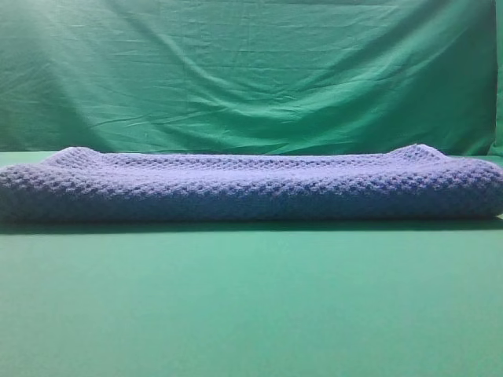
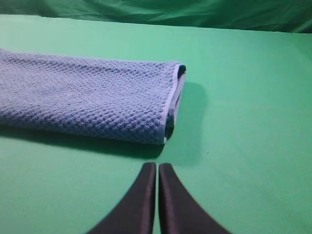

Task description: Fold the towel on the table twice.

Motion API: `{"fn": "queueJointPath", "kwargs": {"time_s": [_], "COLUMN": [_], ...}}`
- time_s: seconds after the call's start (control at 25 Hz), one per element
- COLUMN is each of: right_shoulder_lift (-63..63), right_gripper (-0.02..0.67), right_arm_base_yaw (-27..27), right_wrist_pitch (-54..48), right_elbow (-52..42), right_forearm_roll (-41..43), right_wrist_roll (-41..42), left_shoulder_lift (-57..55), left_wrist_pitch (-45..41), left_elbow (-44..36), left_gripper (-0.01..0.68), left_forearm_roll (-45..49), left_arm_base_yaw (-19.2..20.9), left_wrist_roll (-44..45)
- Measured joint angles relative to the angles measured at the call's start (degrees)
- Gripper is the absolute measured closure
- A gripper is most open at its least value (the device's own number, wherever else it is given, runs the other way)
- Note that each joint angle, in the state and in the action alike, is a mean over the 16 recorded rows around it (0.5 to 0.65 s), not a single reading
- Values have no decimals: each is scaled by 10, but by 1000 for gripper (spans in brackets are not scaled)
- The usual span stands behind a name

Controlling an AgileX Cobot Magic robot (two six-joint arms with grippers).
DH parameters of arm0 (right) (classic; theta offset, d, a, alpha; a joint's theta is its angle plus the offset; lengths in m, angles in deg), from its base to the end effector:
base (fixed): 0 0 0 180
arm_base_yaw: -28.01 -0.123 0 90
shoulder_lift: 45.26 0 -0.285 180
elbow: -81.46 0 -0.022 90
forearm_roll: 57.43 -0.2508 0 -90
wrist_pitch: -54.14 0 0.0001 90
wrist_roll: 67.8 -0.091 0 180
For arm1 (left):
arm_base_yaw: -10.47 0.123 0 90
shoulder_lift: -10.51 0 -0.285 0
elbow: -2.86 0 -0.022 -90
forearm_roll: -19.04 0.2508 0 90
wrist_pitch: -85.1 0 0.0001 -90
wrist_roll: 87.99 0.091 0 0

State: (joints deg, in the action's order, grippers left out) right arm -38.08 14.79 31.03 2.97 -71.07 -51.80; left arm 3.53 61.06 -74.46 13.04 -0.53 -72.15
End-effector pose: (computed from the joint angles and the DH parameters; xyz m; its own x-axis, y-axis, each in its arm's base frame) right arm 0.0484 0.0200 0.1711 -0.2847 -0.1279 -0.9500 -0.3309 0.9433 -0.0278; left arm 0.0491 -0.0135 0.1759 -0.2606 0.2336 -0.9368 0.2818 0.9464 0.1577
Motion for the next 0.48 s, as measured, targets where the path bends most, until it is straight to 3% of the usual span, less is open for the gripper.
{"fn": "queueJointPath", "kwargs": {"time_s": [0.48], "right_shoulder_lift": [0], "right_gripper": [649], "right_arm_base_yaw": [2], "right_wrist_pitch": [3], "right_elbow": [-1], "right_forearm_roll": [0], "right_wrist_roll": [0], "left_shoulder_lift": [0], "left_wrist_pitch": [6], "left_elbow": [-1], "left_gripper": [673], "left_forearm_roll": [6], "left_arm_base_yaw": [4], "left_wrist_roll": [2]}}
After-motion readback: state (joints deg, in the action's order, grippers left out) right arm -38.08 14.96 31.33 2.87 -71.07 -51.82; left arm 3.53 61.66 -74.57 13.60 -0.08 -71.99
